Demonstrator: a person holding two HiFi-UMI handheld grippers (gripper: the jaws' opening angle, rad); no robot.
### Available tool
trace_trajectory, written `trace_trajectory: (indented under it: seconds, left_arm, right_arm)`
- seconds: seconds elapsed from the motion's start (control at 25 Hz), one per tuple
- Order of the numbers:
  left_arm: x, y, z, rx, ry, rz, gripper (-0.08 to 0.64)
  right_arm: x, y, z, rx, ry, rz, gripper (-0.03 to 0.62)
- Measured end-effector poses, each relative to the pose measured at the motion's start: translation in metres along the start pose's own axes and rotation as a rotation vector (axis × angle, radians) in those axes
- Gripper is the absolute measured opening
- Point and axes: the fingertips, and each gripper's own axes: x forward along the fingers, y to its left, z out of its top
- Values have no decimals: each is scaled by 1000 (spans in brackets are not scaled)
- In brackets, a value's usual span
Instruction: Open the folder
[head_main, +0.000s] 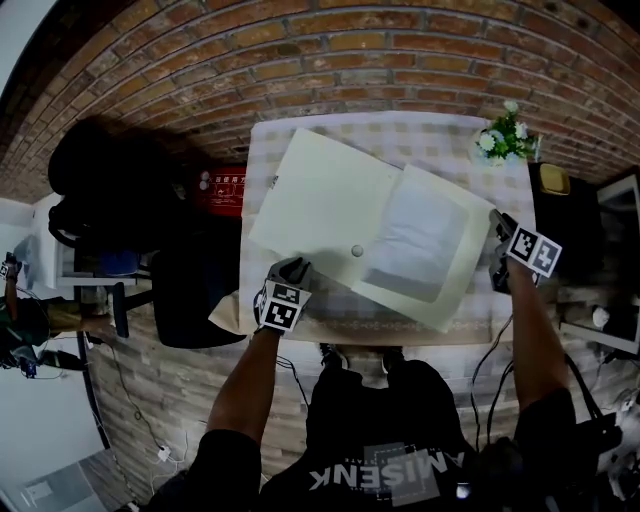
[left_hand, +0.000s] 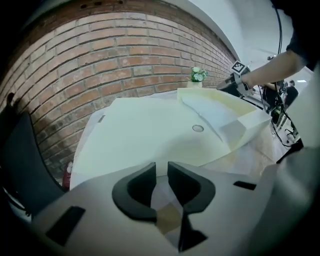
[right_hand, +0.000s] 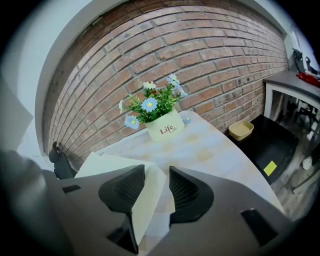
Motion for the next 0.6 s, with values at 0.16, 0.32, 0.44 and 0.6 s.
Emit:
trace_trajectory:
  seconds: [0.16,0.32,0.44,0.6]
  left_arm:
    - [-1,2,3,-26,-3,-55,83]
    - [-3,4,6,-40,-20,-77,92]
    - [-5,0,6,-43,-54,-96,125]
    - [-3,-10,5,-20,-66,-115,258]
  right_arm:
    - [0,-1,-1,7,-1,-20,184]
    - [0,-1,-1,19,1,-29,184]
    - [-1,-1,-2,45,-9,-41,186]
    - [-2,-1,-1,66,-40,-67,186]
